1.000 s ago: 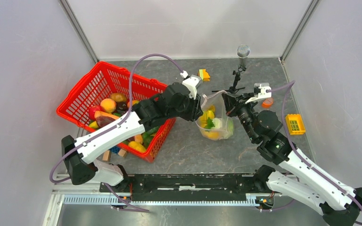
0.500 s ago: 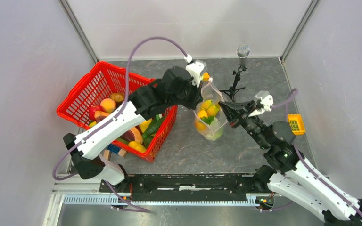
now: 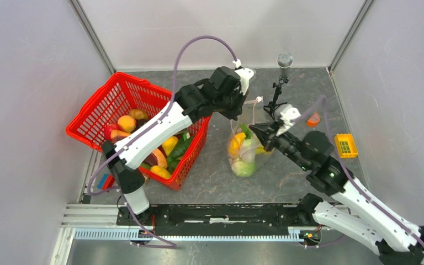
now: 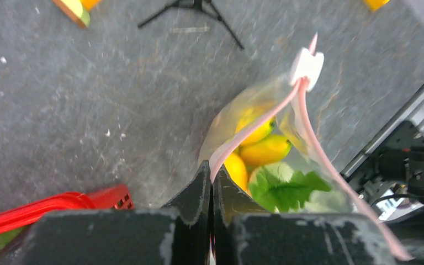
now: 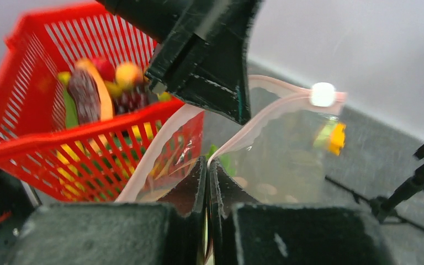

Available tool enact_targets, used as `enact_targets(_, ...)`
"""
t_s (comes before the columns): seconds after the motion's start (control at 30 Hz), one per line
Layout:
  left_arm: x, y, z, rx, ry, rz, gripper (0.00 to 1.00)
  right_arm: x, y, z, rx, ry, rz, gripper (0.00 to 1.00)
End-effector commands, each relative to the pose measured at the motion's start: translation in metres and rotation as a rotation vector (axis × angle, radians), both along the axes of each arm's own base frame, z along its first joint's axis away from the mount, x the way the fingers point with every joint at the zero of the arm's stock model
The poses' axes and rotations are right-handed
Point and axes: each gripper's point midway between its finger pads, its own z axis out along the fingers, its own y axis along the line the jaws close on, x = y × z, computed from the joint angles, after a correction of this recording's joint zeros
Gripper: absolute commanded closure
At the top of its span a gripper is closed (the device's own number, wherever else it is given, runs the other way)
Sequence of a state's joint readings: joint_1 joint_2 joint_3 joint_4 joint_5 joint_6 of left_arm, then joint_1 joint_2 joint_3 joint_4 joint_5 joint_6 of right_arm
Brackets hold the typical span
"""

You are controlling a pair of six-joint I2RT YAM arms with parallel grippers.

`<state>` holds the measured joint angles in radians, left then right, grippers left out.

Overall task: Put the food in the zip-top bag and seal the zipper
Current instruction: Adjust the zipper food storage bag at the center of the board.

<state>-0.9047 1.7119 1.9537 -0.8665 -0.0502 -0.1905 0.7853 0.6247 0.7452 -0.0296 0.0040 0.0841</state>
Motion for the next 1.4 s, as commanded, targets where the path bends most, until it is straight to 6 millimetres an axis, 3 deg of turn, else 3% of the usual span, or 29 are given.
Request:
enact_targets(0.0,-0.002,0.002,-0.011,0.039,0.015,-0.02,0.98,0.006,0.013,-0.004,-0.052,0.062,0.022,0.96)
enact_targets(0.1,0.0,0.007,0.008,-0.041,-0.05,0.014,0.98,-0.03,0.022,0.035,0.171,-0.103,0.202,0.95)
enact_targets(0.17,0.0,0.011,0.01,-0.048,-0.068,0.019,0.98,-0.046,0.021,0.045,0.235,-0.17,0.264,0.94)
enact_targets(0.2,-0.003,0.011,0.005,-0.032,-0.052,-0.001,0.98,-0.04,0.018,0.043,0.227,-0.148,0.227,0.93)
enact_targets(0.27,-0.003,0.009,0.003,-0.031,-0.025,0.009,0.98,-0.005,0.001,0.027,0.175,-0.045,0.019,0.94)
enact_targets(0.33,-0.01,0.004,0.012,-0.088,-0.019,-0.012,0.98,0.022,-0.022,0.006,0.129,0.061,-0.191,0.94)
enact_targets(0.37,-0.017,0.002,0.022,-0.129,-0.021,-0.041,0.98,0.026,-0.028,0.003,0.131,0.074,-0.238,0.95)
enact_targets(0.43,-0.024,0.003,0.042,-0.196,-0.047,-0.052,0.98,0.019,-0.027,0.009,0.181,0.027,-0.196,0.95)
enact_targets(0.5,-0.02,0.013,0.047,-0.184,-0.088,-0.019,0.98,0.011,-0.027,0.018,0.264,-0.02,-0.158,0.94)
enact_targets(0.6,-0.006,0.026,0.015,-0.054,-0.078,0.055,0.98,0.017,-0.041,0.014,0.343,0.01,-0.24,0.94)
enact_targets(0.67,-0.01,0.022,-0.001,-0.038,-0.038,0.033,0.98,0.022,-0.041,0.006,0.316,0.04,-0.264,0.94)
enact_targets(0.73,-0.013,0.022,-0.004,-0.067,-0.031,0.04,0.98,0.024,-0.041,0.005,0.311,0.063,-0.279,0.96)
enact_targets(0.83,-0.01,0.032,0.01,-0.106,-0.089,0.083,0.97,0.02,-0.042,0.016,0.346,0.048,-0.26,0.96)
enact_targets(0.9,-0.011,0.037,0.019,-0.113,-0.117,0.082,0.89,0.015,-0.043,0.025,0.368,0.029,-0.241,0.96)
enact_targets(0.93,-0.013,0.037,0.021,-0.113,-0.122,0.066,0.8,0.012,-0.044,0.029,0.381,0.018,-0.231,0.96)
enact_targets(1.03,-0.017,0.037,0.021,-0.114,-0.105,0.058,0.4,0.007,-0.047,0.036,0.399,0.004,-0.218,0.96)
enact_targets(1.1,-0.018,0.04,0.025,-0.137,-0.112,0.073,0.36,0.008,-0.048,0.034,0.387,0.017,-0.229,0.96)
enact_targets(1.2,-0.018,0.052,0.04,-0.174,-0.16,0.11,0.07,0.005,-0.056,0.04,0.406,0.013,-0.249,0.97)
enact_targets(1.23,-0.02,0.058,0.048,-0.186,-0.18,0.121,0.02,0.003,-0.061,0.044,0.427,0.002,-0.256,0.97)
enact_targets(1.37,-0.017,0.085,0.058,-0.19,-0.243,0.201,0.0,0.004,-0.072,0.049,0.402,-0.014,-0.305,0.95)
